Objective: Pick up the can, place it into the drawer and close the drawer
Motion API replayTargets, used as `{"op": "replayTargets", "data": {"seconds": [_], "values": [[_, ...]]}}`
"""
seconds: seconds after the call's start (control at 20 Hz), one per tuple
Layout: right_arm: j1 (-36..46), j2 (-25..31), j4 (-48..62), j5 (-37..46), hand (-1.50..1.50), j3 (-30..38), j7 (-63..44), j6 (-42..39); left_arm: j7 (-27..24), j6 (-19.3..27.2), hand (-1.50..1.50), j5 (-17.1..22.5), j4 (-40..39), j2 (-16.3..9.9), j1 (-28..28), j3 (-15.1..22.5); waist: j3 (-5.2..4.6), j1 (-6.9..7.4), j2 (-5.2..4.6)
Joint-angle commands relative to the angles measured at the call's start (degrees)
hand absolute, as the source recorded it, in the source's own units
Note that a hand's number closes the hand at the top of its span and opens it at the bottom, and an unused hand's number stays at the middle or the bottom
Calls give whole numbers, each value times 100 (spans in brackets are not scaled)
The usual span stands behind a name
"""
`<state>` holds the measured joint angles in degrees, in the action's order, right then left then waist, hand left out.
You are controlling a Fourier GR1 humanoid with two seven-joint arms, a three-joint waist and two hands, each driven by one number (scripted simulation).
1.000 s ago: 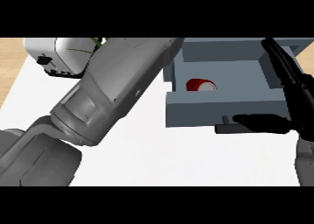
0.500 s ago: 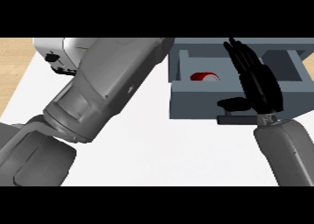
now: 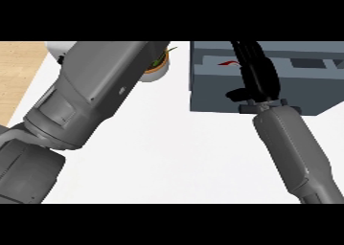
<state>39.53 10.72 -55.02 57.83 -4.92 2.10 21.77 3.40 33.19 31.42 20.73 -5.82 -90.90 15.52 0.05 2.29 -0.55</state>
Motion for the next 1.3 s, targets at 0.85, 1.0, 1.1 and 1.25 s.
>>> {"op": "replayTargets", "data": {"seconds": [0.85,1.0,1.1,1.25], "values": [[2559,39,3320,429,-150,924,69,1694,886,-423,-150,-231,1814,-1009,1278,230,-3,429,-16],[2815,-2,3388,327,-150,1017,234,1666,702,-387,-150,-249,2025,-949,1619,244,-2,435,-50],[2944,102,3456,244,-150,1150,205,1636,839,-516,-150,-223,2203,-1121,1625,237,0,515,-55],[3113,-22,3348,-183,-150,1434,646,1346,944,-418,-150,-233,2276,-1228,1666,182,6,384,-42]]}}
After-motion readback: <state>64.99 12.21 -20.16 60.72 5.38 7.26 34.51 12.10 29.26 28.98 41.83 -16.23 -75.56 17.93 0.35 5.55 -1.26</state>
